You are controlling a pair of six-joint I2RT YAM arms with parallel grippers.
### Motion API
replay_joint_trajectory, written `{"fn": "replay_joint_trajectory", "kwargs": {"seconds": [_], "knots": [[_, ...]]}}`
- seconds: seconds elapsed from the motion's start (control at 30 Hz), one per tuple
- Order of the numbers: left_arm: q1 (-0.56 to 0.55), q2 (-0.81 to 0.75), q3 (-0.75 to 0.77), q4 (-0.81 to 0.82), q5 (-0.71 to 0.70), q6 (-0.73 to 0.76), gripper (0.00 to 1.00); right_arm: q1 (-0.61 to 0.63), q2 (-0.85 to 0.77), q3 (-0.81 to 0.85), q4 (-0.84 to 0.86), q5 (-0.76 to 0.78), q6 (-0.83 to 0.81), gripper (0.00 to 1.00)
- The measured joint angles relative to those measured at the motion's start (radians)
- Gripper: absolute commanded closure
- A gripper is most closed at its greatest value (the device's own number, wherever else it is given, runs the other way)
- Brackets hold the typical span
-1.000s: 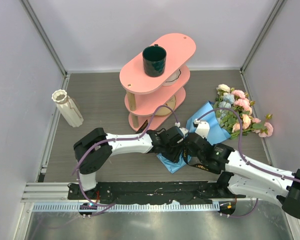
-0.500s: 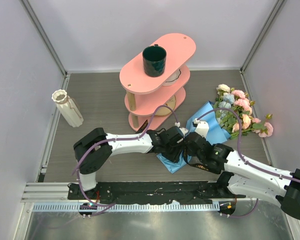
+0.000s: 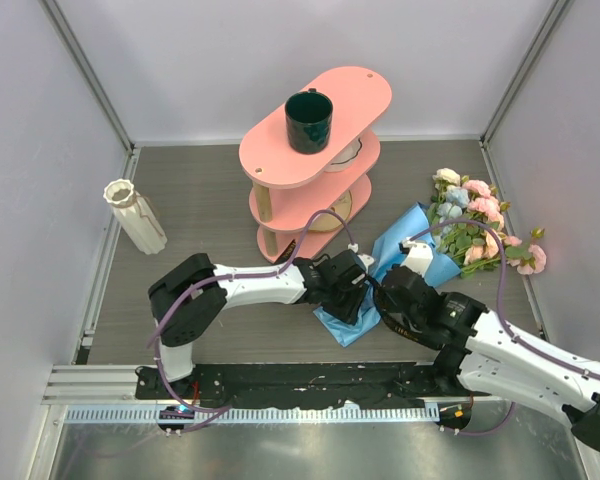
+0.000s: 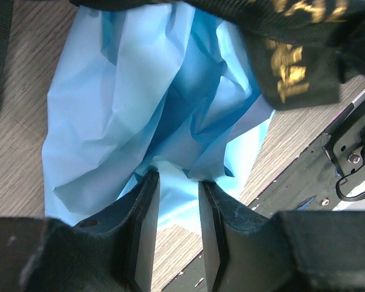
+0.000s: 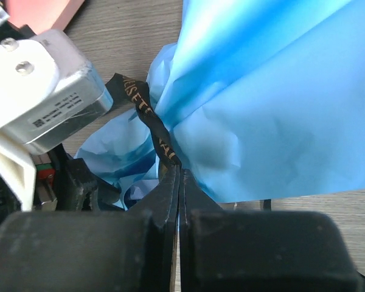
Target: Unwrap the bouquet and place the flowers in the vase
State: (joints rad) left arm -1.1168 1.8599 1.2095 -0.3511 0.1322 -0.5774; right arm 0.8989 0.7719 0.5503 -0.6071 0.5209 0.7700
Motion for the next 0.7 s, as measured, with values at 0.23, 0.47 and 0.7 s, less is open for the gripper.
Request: {"fn": "replay_joint_trajectory", "kwargs": {"seconds": [0.23,0.47,0.7], "knots": [[0.001,0.008,0.0,0.003,0.004,-0.004,0.64,0.0,-0.047,0.062,-0.047,0.013,0.001,0.99],[0.005,0.011,0.002,0.002,0.01,-0.014,0.64,0.0,-0.088,0.164,-0.104,0.045,-0.006,0.99],[0.005,0.012,0.002,0.002,0.011,-0.017,0.64,0.0,-0.111,0.347,-0.133,0.111,-0.059,0.99]]}}
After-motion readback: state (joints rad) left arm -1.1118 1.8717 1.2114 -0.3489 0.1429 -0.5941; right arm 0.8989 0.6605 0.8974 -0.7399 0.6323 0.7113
